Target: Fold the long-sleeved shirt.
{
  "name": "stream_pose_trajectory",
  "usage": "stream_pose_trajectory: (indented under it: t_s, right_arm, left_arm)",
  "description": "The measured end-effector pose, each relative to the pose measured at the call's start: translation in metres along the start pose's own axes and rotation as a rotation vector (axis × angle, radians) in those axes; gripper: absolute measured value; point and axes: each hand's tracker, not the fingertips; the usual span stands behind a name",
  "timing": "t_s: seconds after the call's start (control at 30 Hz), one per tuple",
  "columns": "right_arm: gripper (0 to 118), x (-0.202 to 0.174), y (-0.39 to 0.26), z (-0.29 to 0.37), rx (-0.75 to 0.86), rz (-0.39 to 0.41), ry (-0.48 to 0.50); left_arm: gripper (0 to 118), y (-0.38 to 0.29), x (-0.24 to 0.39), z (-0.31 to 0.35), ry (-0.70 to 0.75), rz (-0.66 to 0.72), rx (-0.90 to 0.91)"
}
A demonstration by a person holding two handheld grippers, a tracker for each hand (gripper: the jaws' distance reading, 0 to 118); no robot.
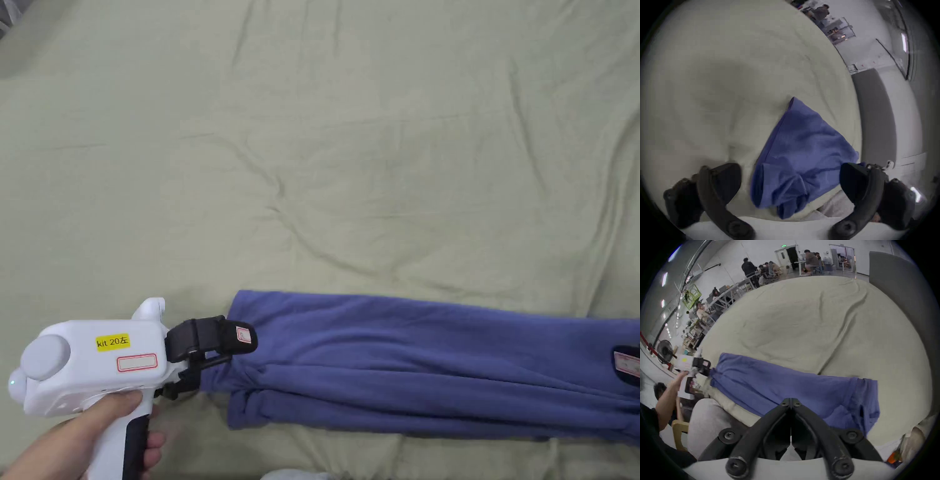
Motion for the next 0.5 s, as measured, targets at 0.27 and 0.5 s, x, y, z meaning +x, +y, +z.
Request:
stream_pose_trajectory:
  t_s: [0.27, 0.5]
  right_arm:
    - [0, -0.013, 0.014, -0.023, 0.008, -0.021, 0.103]
    - [0, -0.025, 0.019, -0.03, 0.029, -0.047, 0.16]
  left_arm:
    - [118, 0.021, -0.008, -0.017, -0.253, 0.069, -0.043]
    - [118, 0.024, 0.016, -0.061, -0.355, 0.064, -0.088]
